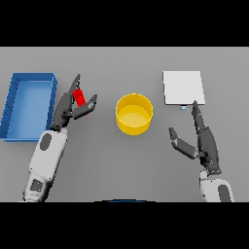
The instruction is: Pick up the red beaker and tilt it to pour out 1 green nut into yellow bowl. Pick up the yellow bowl and place it on the metallic measuring scale.
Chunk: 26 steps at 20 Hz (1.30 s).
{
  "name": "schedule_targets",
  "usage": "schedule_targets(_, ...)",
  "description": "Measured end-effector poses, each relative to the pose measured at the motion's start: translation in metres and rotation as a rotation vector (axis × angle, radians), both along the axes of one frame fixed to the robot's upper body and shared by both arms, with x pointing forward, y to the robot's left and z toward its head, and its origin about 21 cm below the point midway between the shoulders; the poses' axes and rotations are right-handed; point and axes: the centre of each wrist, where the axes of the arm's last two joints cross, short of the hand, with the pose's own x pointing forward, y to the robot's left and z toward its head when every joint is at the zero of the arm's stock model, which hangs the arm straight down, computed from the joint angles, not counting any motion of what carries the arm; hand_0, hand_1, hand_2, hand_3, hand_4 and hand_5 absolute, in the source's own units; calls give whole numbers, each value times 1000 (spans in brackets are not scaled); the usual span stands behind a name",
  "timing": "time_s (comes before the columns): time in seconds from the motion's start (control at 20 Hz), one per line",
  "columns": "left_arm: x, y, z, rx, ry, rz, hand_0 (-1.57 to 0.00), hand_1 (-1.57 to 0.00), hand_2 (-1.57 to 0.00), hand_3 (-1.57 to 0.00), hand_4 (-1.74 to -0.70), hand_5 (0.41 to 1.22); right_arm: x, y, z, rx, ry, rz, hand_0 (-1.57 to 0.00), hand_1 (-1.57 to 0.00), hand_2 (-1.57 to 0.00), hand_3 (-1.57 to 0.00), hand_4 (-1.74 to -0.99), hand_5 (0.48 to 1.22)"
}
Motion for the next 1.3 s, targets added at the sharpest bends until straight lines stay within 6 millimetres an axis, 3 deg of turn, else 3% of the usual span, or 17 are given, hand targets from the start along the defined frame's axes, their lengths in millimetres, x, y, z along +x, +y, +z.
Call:
schedule_targets(0.15,5,-1,-3,-18,-7,1,1,1,0,1,-1348,704,0,-1,2,-7,1,-14,1,1,1,1,-1261,641)
schedule_targets(0.2,7,0,-4,-33,-2,12,1,-26,-67,-31,-1378,724,2,-5,4,-18,13,-23,1,1,1,1,-1259,642)
schedule_targets(0.3,9,-8,-6,-72,-14,26,-285,-328,-364,-292,-1449,783,1,-1,2,-6,9,-15,1,1,1,1,-1258,644)
schedule_targets(0.4,14,-7,-7,-80,12,70,-662,-699,-733,-724,-1500,941,-1,-3,-1,-13,6,-18,1,1,1,1,-1255,644)
schedule_targets(0.55,15,-14,-7,-33,-11,50,-1106,-1125,-1142,-974,-1603,1078,-1,0,1,-9,-9,-13,1,1,1,1,-1252,644)
schedule_targets(0.65,16,-17,-5,-8,-2,25,-1273,-1285,-1296,-1189,-1544,1129,-1,2,-1,-9,10,-18,1,1,1,1,-1254,644)
schedule_targets(0.75,13,-15,-6,-13,0,15,-1380,-1388,-1395,-1326,-1505,1162,-1,0,-2,-4,8,-15,1,1,1,1,-1257,645)
schedule_targets(1.05,14,-21,5,-102,-80,65,-1521,-1523,-1525,-1507,-1679,1122,0,-2,0,-17,14,-27,1,1,1,1,-1258,646)
schedule_targets(1.2,14,-21,18,-94,-121,75,-1545,-1546,-1547,-1538,-1709,1114,2,-2,3,-26,-4,-14,1,1,1,1,-1263,652)
schedule_targets(1.3,19,-21,37,-46,-155,43,-1555,-1555,-1556,-1550,-1721,1114,-1,-1,5,-31,-14,-12,1,1,1,1,-1262,658)
